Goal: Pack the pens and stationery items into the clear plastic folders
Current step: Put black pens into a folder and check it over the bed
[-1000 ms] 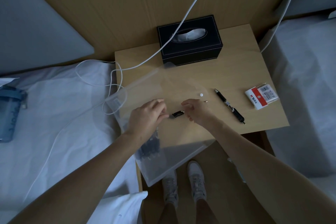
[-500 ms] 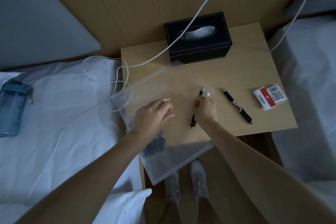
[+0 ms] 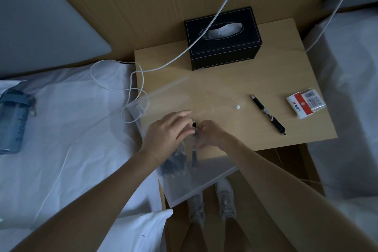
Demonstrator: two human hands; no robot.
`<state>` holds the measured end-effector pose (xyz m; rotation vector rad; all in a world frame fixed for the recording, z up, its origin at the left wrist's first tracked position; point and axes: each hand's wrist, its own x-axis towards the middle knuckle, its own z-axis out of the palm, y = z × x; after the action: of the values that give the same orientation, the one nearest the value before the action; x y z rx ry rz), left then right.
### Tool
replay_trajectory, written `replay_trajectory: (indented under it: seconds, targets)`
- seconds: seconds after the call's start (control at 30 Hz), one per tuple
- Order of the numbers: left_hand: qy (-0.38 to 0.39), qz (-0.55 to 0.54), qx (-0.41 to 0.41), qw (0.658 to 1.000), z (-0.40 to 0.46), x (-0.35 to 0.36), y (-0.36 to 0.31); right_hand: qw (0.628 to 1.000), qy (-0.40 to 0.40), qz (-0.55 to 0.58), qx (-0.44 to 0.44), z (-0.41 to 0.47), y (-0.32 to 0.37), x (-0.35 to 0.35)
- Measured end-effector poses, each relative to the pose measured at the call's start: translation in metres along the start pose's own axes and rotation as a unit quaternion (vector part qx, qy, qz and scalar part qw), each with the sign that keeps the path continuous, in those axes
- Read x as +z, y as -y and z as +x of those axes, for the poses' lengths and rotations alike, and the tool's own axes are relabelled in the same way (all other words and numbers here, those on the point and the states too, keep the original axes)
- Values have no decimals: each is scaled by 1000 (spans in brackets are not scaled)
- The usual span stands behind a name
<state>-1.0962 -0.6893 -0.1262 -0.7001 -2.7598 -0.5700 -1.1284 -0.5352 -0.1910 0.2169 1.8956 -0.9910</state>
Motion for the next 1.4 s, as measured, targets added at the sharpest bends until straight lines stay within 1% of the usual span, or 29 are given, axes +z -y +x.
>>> replay_trajectory:
  seconds: [0.07,0.13,0.2,0.37,0.43,0.53,0.6,0.63,0.7,0.77,0.87,0.9,0.93,1.0,1.07,1.13,1.17,1.23,1.33,1.4]
  targets:
    - [1,-2,0,1000,1,-1,0,1000,21,11,-6,-6,3,-2]
    - [2,-4,5,1000,2,0,-1,998,43,47,-20,-16,6,-7]
    - [5,-2,5,1000,3,0,-1,995,21,94,-30,-23,5,-15]
    - [29,-8,-7,1000,9,3,-1,980,-103,148,-85,-32,-11,-52]
    - [35,-2,-8,999,14,4,-3,975,-180,90,-92,-34,-22,-74]
    - [40,8,-2,999,23,8,-8,945,-317,-15,-82,-41,-43,-105]
    - [46,12,1,999,28,10,-11,926,-372,-46,-52,-43,-58,-119]
    - [49,17,4,999,30,12,-12,920,-385,-65,-29,-42,-66,-123]
    - [53,25,8,998,31,15,-15,920,-373,-119,10,-41,-79,-127]
    - [53,28,13,998,32,19,-15,920,-350,-176,22,-39,-87,-128]
    - [54,29,15,998,32,21,-15,920,-340,-191,24,-36,-88,-125]
    - [55,31,16,998,32,22,-14,925,-336,-177,27,-35,-86,-125]
    - [55,33,17,998,32,21,-14,932,-334,-138,34,-35,-84,-125]
    - [56,33,22,998,33,21,-14,940,-339,-18,35,-36,-76,-124]
    - [54,36,25,998,32,20,-14,936,-346,69,9,-38,-63,-123]
    - [49,33,21,998,31,20,-15,938,-328,112,-21,-39,-48,-120]
    - [47,31,18,998,31,20,-15,943,-312,110,-31,-41,-39,-117]
    - [44,27,15,999,29,20,-15,956,-289,38,-43,-40,-22,-111]
    - [35,15,10,999,28,18,-14,952,-286,-101,-37,-36,-1,-101]
    - [28,6,8,1000,26,17,-14,951,-267,-150,-33,-30,10,-93]
